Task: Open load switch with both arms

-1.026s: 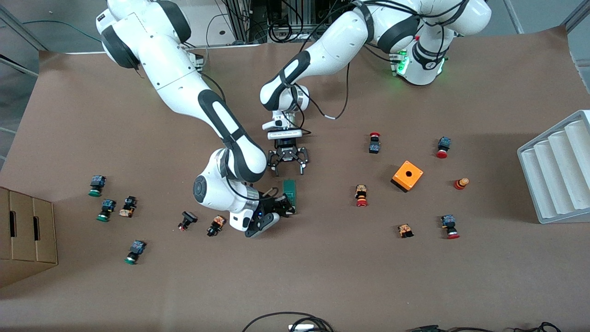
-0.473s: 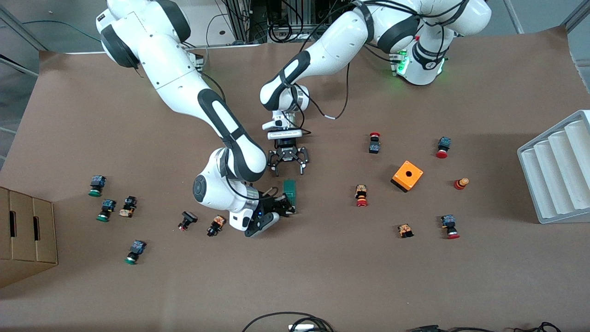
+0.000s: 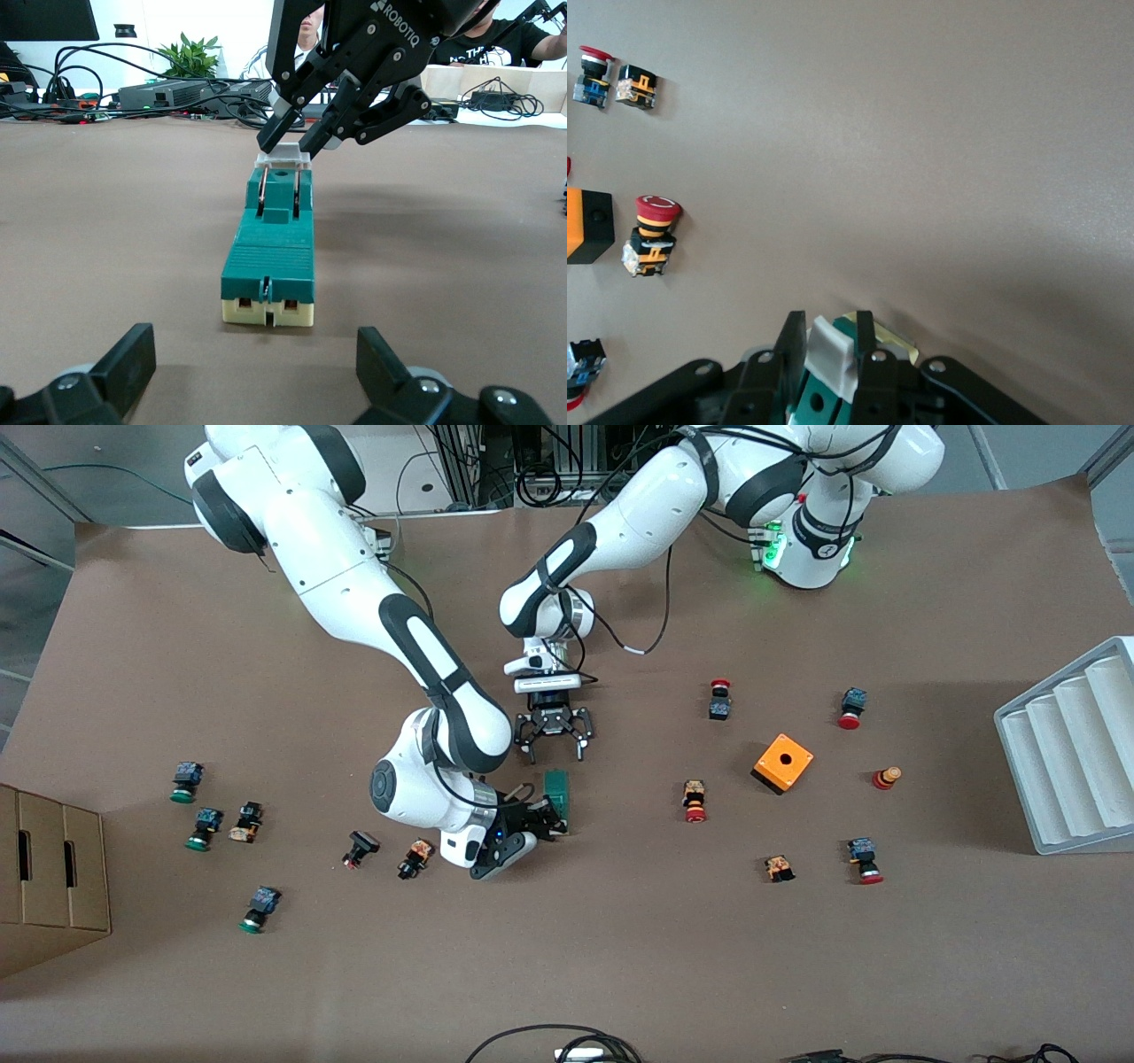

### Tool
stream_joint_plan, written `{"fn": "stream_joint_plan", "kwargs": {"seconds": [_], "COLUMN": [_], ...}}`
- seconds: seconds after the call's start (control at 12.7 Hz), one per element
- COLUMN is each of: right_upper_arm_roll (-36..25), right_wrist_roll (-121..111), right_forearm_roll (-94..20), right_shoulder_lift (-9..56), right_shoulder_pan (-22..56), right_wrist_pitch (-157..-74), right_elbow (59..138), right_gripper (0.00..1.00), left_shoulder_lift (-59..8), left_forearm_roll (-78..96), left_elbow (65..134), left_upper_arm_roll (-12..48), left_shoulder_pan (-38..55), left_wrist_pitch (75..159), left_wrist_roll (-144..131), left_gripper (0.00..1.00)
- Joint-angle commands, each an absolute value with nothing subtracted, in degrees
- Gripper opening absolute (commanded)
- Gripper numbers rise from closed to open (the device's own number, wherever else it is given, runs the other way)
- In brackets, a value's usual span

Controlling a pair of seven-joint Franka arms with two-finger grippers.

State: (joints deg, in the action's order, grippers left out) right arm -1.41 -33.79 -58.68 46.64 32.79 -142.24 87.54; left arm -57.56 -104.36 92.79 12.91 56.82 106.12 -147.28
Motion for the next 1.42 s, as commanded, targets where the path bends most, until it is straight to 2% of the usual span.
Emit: {"fn": "stream_joint_plan", "kwargs": {"seconds": [0.0,1.34], "right_upper_arm_roll": [-1.76,-1.76], "right_wrist_roll": [-34.72,-34.63], "right_forearm_roll": [-60.64,-60.64], "right_shoulder_lift": [43.86,40.96], "right_shoulder_pan": [33.58,34.37], "right_wrist_pitch": [-142.56,-142.56], "right_elbow": [91.23,94.22], "right_gripper": [0.28,0.28], "left_shoulder_lift": [-60.38,-60.38], "left_forearm_roll": [-104.77,-104.77], "left_elbow": [91.67,91.67], "left_upper_arm_roll": [12.48,12.48], "left_shoulder_pan": [56.43,56.43], "left_wrist_pitch": [107.14,107.14], "left_wrist_roll": [-148.89,-148.89], "left_gripper": [1.00,1.00]}}
